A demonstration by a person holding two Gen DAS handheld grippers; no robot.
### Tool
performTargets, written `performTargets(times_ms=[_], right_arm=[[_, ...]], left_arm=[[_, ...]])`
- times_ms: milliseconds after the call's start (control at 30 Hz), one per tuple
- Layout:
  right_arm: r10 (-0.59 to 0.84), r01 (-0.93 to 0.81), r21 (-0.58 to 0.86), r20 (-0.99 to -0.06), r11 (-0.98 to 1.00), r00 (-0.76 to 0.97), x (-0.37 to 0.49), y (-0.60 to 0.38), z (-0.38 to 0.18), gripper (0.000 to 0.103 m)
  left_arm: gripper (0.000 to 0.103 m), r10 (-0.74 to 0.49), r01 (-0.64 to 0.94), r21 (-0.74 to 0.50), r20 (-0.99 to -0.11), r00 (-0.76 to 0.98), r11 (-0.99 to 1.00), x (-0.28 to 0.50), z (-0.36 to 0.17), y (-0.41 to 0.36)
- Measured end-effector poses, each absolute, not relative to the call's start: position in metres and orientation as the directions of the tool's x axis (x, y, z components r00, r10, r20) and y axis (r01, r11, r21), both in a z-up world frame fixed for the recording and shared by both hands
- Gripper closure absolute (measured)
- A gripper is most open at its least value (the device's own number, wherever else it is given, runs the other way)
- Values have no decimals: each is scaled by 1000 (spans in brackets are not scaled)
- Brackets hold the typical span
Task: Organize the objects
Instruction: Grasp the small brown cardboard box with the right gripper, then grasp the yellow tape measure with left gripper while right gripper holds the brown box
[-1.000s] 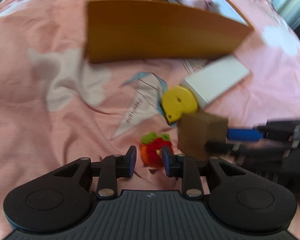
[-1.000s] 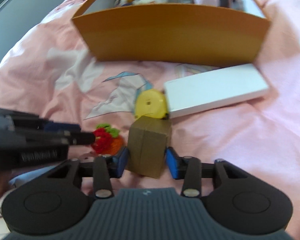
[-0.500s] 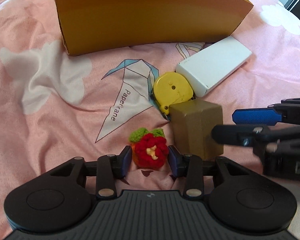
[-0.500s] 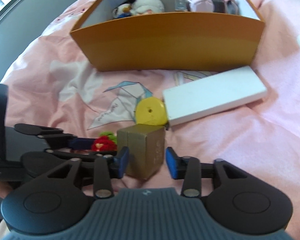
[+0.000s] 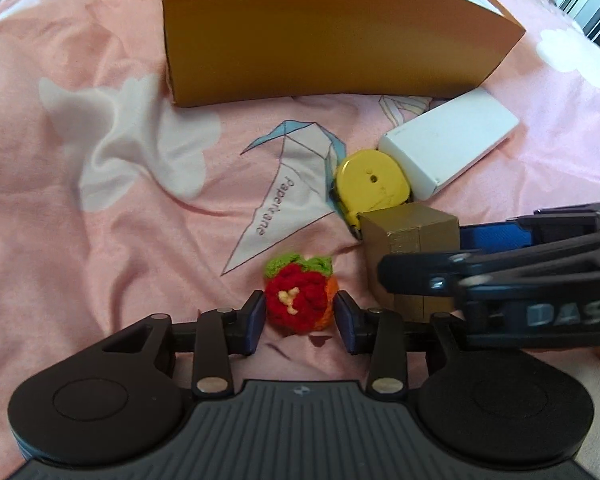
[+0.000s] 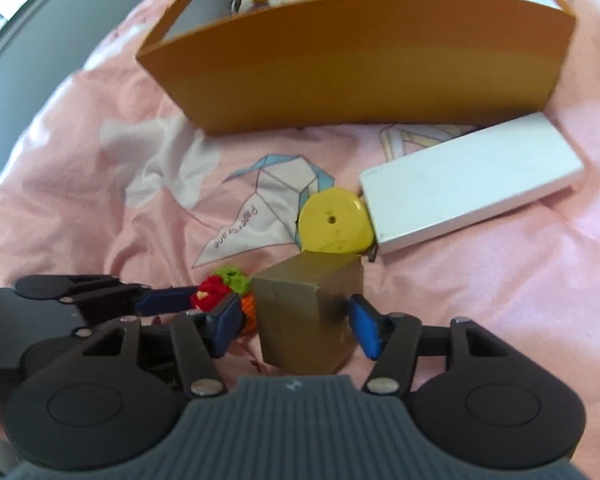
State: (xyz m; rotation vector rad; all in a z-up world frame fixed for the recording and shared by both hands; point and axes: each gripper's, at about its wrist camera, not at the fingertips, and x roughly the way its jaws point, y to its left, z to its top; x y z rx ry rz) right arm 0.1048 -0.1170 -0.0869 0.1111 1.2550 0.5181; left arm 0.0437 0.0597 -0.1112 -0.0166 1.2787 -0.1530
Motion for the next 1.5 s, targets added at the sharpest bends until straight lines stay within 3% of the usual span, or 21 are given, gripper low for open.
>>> performTargets(times_ms=[267, 333, 467, 667, 833, 1000, 1233, 1367, 1500], right_arm=[[389, -255, 332, -894, 908, 222, 108, -127, -95, 42], [360, -236, 306, -903, 922, 235, 107, -135, -93, 55], [385, -180, 351, -897, 919, 215, 111, -149, -100, 55], [397, -230, 346, -889, 909, 230, 103, -146, -91, 56], [341, -268, 260, -880, 928, 330, 96, -165, -58, 56], [235, -242, 142, -878, 960, 416, 106, -186, -49, 56], [228, -231, 146, -896, 962, 382, 116, -189, -67, 56], [245, -229, 167, -894, 959, 375, 119, -192, -67, 56], [264, -223, 192, -893, 956, 364, 121, -195, -70, 56]], left_arm=[[54, -162, 96, -140, -943, 292, 985, 44, -108, 66], [54, -170, 93, -149, -938, 301, 985, 44, -105, 67], [53, -175, 106, -147, -925, 337, 983, 44, -95, 65], [53, -175, 139, -132, -912, 371, 982, 52, -79, 58], [53, -197, 235, -105, -890, 410, 966, 68, -58, 40], [43, -196, 365, -33, -887, 419, 930, 87, -61, 17], [37, -93, 506, 148, -903, 420, 850, 91, -95, -12], [37, -106, 479, 110, -910, 401, 871, 101, -106, -7], [37, -160, 400, -3, -919, 359, 917, 118, -114, 5]])
